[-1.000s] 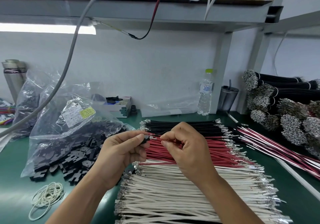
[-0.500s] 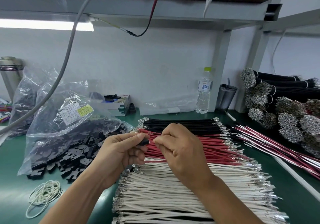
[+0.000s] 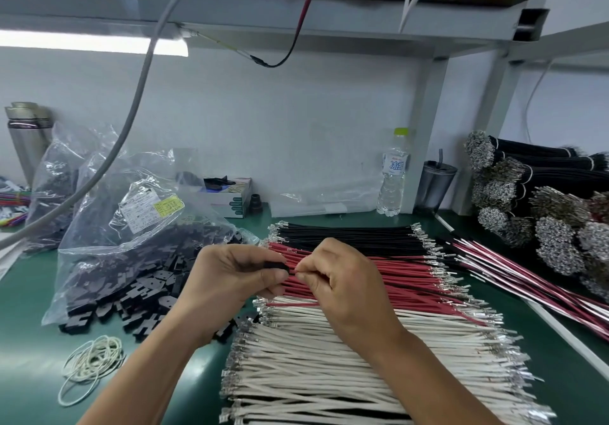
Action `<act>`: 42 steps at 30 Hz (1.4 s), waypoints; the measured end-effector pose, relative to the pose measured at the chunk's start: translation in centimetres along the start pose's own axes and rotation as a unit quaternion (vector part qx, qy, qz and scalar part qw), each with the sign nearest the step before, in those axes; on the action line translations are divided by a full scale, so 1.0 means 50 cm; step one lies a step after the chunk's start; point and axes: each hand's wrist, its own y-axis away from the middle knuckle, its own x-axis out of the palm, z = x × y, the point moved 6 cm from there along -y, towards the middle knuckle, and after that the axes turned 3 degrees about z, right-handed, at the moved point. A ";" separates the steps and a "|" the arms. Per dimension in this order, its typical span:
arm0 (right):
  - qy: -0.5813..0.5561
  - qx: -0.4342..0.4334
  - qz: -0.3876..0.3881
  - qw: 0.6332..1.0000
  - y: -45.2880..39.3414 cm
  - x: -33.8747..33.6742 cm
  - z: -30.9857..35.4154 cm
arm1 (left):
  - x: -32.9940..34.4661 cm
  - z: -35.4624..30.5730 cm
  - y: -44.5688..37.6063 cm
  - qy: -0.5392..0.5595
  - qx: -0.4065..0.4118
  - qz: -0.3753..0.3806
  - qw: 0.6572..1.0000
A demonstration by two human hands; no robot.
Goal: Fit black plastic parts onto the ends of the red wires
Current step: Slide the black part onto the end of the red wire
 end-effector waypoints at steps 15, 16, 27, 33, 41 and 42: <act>0.077 0.056 0.227 0.969 0.060 0.037 0.045 | -0.006 -0.002 0.001 0.006 0.012 -0.044 0.999; 0.064 0.066 0.226 0.970 0.059 0.040 0.045 | -0.005 -0.002 0.001 0.009 0.012 -0.041 0.999; -0.068 0.149 0.141 0.976 0.012 -0.027 0.006 | -0.013 0.012 -0.003 0.080 -0.012 -0.038 0.996; 0.063 0.072 0.042 0.995 0.003 -0.050 0.005 | -0.009 0.015 -0.005 0.109 -0.025 -0.028 0.993; -0.009 0.022 -0.023 0.999 0.026 -0.042 0.001 | -0.005 0.015 -0.006 0.110 -0.025 -0.012 0.993; 0.005 0.018 -0.024 1.000 0.027 -0.042 0.002 | -0.005 0.015 -0.006 0.110 -0.025 -0.011 0.994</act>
